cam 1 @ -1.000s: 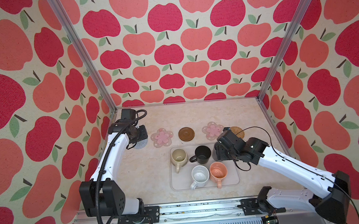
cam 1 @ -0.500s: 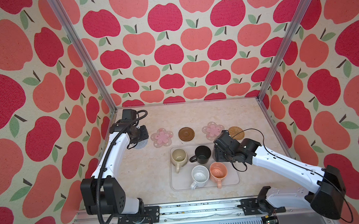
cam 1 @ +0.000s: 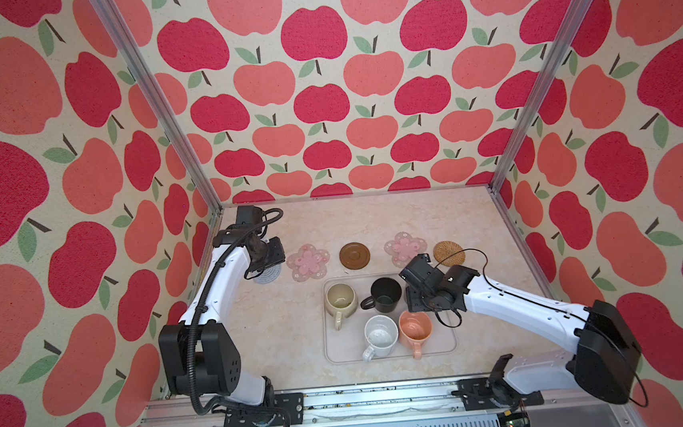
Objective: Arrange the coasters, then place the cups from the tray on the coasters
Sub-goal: 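Lower the right gripper onto the grey mug and close on its rim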
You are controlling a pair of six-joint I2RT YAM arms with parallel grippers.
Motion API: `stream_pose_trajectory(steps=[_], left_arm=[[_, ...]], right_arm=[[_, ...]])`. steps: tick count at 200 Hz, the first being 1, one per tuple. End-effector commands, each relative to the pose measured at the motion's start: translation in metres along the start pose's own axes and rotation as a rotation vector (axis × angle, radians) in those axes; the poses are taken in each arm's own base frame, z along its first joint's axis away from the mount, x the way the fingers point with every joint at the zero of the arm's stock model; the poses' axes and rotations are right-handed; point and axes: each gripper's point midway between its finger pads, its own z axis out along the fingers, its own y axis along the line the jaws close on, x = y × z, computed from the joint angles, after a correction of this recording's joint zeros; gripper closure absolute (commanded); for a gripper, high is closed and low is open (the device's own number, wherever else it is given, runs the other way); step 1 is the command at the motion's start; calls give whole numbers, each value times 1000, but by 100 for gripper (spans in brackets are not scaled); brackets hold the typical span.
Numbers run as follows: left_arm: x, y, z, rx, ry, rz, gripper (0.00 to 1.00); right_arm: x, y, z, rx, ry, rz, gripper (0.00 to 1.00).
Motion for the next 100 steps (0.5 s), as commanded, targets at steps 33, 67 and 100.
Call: stream_pose_trajectory(steps=[33, 67, 100], left_arm=[[-10, -13, 2, 20, -1, -11, 59], [-9, -15, 5, 17, 9, -8, 59], [-8, -17, 6, 14, 13, -8, 59]], right_arm=[[9, -23, 9, 54, 10, 23, 38], [15, -31, 12, 73, 22, 28, 42], [13, -34, 10, 63, 2, 38, 47]])
